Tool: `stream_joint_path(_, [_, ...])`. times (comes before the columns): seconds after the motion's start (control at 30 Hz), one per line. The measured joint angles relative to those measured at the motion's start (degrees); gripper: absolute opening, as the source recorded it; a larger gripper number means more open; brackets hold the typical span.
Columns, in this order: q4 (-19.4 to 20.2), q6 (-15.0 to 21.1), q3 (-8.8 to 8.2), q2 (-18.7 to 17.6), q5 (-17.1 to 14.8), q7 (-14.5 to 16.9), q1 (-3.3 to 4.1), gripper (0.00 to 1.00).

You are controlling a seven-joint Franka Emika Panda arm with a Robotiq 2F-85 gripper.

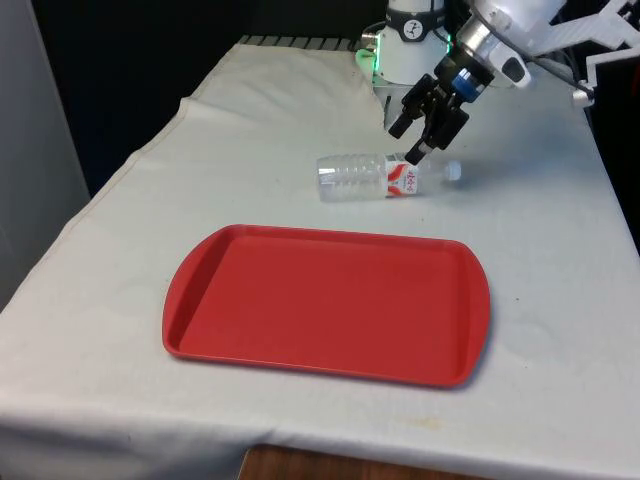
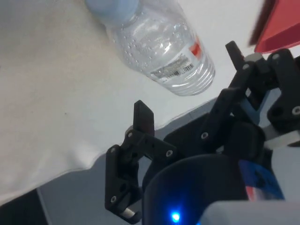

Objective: Place the bottle upright on the tray.

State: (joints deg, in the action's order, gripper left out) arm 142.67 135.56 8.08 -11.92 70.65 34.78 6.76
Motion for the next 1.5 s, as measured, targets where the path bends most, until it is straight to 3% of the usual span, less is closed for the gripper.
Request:
stream_joint_path(0.6, [-2.3,-8.1,4.07,-4.6,4.6,-8.4,0.40,1.00])
stream_joint_path(1.1, [-4.2,-14.0,6.19,-9.1,8.3,-14.3,0.57,1.00])
stream_joint_path(1.5, [-5.8,-16.0,6.53,-12.8,9.7,-16.9,0.63,1.00])
